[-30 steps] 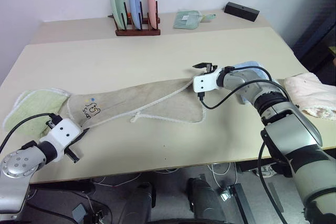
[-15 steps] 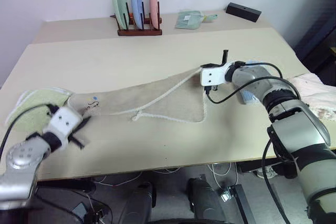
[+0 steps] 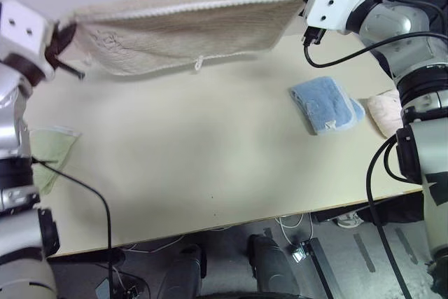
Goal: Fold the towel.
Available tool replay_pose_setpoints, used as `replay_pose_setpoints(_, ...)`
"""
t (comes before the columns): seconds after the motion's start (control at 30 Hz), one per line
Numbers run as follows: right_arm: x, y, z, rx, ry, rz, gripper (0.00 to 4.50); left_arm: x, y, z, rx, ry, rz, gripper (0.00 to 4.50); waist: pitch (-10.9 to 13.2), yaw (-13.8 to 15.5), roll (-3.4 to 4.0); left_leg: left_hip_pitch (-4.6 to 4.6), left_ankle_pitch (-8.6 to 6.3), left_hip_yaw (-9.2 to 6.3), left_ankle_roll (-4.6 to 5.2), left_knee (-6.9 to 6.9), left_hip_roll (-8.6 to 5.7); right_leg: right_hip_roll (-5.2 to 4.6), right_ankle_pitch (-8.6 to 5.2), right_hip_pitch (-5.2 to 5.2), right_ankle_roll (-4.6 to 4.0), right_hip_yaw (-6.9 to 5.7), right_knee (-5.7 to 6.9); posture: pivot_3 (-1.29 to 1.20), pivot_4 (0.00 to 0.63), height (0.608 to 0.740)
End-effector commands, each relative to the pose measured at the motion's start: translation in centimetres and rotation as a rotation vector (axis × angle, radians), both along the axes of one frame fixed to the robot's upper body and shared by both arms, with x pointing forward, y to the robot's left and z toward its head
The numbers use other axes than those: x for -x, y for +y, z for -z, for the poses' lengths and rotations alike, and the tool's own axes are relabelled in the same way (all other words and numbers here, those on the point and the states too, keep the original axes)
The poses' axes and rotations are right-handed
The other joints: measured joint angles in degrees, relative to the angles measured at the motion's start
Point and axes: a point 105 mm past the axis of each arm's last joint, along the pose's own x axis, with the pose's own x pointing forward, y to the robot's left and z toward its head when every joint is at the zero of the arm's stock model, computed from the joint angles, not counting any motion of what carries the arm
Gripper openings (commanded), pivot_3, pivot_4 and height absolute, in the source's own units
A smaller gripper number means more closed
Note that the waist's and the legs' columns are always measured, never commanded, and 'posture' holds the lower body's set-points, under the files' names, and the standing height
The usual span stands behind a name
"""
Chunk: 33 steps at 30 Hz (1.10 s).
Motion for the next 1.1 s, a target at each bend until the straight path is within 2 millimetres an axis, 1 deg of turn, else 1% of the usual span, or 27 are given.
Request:
replay_pose_setpoints(0.03,1.7,0.1,1.2,0.037,0.095,-0.113,0.12,2.0,-0.9,1.9,-0.073,0.098,0.086,0.00,0.0,-0.3,0.01,-0.01,-0.03,-0.01,0.05,0.00,0.01,0.01,0.00,0.00,0.01,0.00,0.01,0.00,0.150,0.740)
replay_pose_setpoints(0.07,2.2,0.1,2.5,0.057,0.148,-0.138,0.12,2.8,-1.0,3.0,-0.089,0.144,0.103,0.00,0.0,-0.2,-0.01,-0.01,-0.07,-0.01,0.13,0.04,0.01,0.01,-0.01,-0.01,0.01,0.00,0.06,0.00,0.150,0.740)
replay_pose_setpoints(0.13,3.6,-0.3,5.7,0.097,0.285,-0.189,0.12,4.7,-1.1,5.8,-0.090,0.272,0.128,0.00,0.0,-0.3,-0.02,-0.08,-0.08,-0.04,0.14,0.09,0.03,0.03,-0.01,-0.09,0.01,0.00,0.12,0.00,0.150,0.740)
replay_pose_setpoints(0.2,6.1,-1.2,9.4,0.131,0.468,-0.232,0.12,7.4,-1.6,8.7,-0.123,0.399,0.172,0.00,0.0,0.0,0.01,-0.08,-0.09,-0.05,0.17,0.07,0.03,0.00,-0.03,-0.11,0.03,0.01,0.18,0.00,0.150,0.740)
replay_pose_setpoints(0.27,8.1,-1.9,11.4,0.142,0.599,-0.248,0.12,9.2,-1.6,10.4,-0.113,0.499,0.174,0.00,0.1,0.7,0.07,-0.15,-0.18,-0.07,0.32,0.07,0.06,-0.01,-0.06,-0.16,0.04,0.01,0.17,0.00,0.150,0.740)
replay_pose_setpoints(0.3,9.1,-2.3,12.1,0.133,0.664,-0.243,0.12,10.2,-1.4,11.3,-0.114,0.553,0.172,0.00,0.2,1.2,0.13,-0.16,-0.18,-0.02,0.32,0.16,0.01,-0.08,-0.07,-0.21,0.05,0.03,0.15,0.00,0.150,0.740)
replay_pose_setpoints(0.37,11.7,-3.1,13.8,0.131,0.825,-0.239,0.12,12.6,-1.2,13.0,-0.126,0.669,0.177,0.00,0.2,1.6,0.16,-0.14,-0.19,0.04,0.33,0.43,0.03,-0.06,-0.07,-0.15,0.02,0.03,0.27,0.00,0.150,0.740)
replay_pose_setpoints(0.47,14.4,-3.4,14.6,0.101,0.979,-0.241,0.12,14.6,-0.9,13.9,-0.096,0.770,0.175,0.00,0.2,2.4,0.13,0.12,-0.21,0.04,0.37,0.50,0.07,-0.08,-0.13,0.22,-0.03,0.02,0.22,0.00,0.150,0.740)
replay_pose_setpoints(0.53,15.8,-3.6,15.0,0.095,1.056,-0.236,0.12,15.7,-0.8,14.4,-0.087,0.833,0.184,0.00,0.2,2.9,0.07,0.16,-0.22,0.04,0.37,0.59,0.11,-0.07,-0.26,0.31,-0.21,-0.01,0.19,0.00,0.150,0.740)
replay_pose_setpoints(0.57,16.1,-3.7,15.2,0.094,1.073,-0.230,0.12,16.1,-0.7,14.6,-0.090,0.856,0.186,0.00,0.2,3.1,0.03,0.19,-0.22,0.05,0.37,0.60,0.11,-0.07,-0.26,0.36,-0.21,-0.02,0.18,0.00,0.150,0.740)
replay_pose_setpoints(0.63,15.9,-3.7,15.3,0.087,1.064,-0.214,0.12,16.2,-0.5,14.8,-0.074,0.872,0.177,0.00,0.2,3.3,0.01,0.18,-0.22,0.06,0.37,0.61,0.11,-0.11,-0.27,0.38,-0.20,-0.03,0.15,0.00,0.150,0.740)
replay_pose_setpoints(0.7,15.0,-3.5,15.1,0.075,1.019,-0.200,0.12,15.8,-0.2,15.0,-0.054,0.867,0.164,0.00,0.1,3.5,0.00,0.17,-0.22,0.09,0.37,0.61,0.10,-0.13,-0.27,0.37,-0.20,-0.03,0.12,0.00,0.150,0.740)
replay_pose_setpoints(0.8,12.6,-3.1,15.0,0.076,0.925,-0.176,0.12,14.4,0.1,15.2,-0.006,0.833,0.142,0.00,0.1,3.4,-0.01,0.20,-0.22,0.10,0.37,0.61,0.09,-0.13,-0.24,0.37,-0.20,-0.07,0.13,0.00,0.150,0.740)
replay_pose_setpoints(0.87,10.5,-2.6,15.1,0.086,0.866,-0.163,0.12,13.3,0.6,15.6,0.005,0.823,0.120,0.00,0.1,3.2,-0.01,0.19,-0.22,0.11,0.36,0.60,0.09,-0.12,-0.22,0.35,-0.18,-0.07,0.13,0.00,0.150,0.740)
replay_pose_setpoints(0.9,9.7,-2.3,15.1,0.093,0.849,-0.162,0.12,12.9,0.8,15.9,0.007,0.823,0.110,0.00,0.1,3.1,-0.01,0.21,-0.22,0.12,0.36,0.58,0.07,-0.12,-0.13,0.35,-0.02,-0.07,0.11,0.00,0.150,0.740)
replay_pose_setpoints(0.97,8.0,-1.5,15.2,0.085,0.834,-0.167,0.12,12.0,1.0,16.4,0.003,0.818,0.100,0.00,0.1,2.9,-0.01,0.17,-0.21,0.10,0.35,0.55,0.07,-0.10,-0.12,0.29,-0.02,-0.08,0.12,0.00,0.150,0.740)
replay_pose_setpoints(1.03,6.9,-1.2,15.3,0.084,0.824,-0.170,0.12,11.5,1.2,16.6,0.003,0.816,0.097,0.00,0.2,2.9,-0.02,0.13,-0.21,0.10,0.35,0.50,0.06,-0.11,-0.11,0.24,-0.02,-0.08,0.12,0.00,0.150,0.740)
replay_pose_setpoints(1.1,5.3,-0.3,15.5,0.084,0.803,-0.169,0.12,10.7,1.4,17.1,0.012,0.813,0.086,0.00,0.2,2.8,-0.02,0.12,-0.22,0.09,0.36,0.49,0.04,-0.12,-0.10,0.21,-0.02,-0.07,0.12,0.00,0.150,0.740)
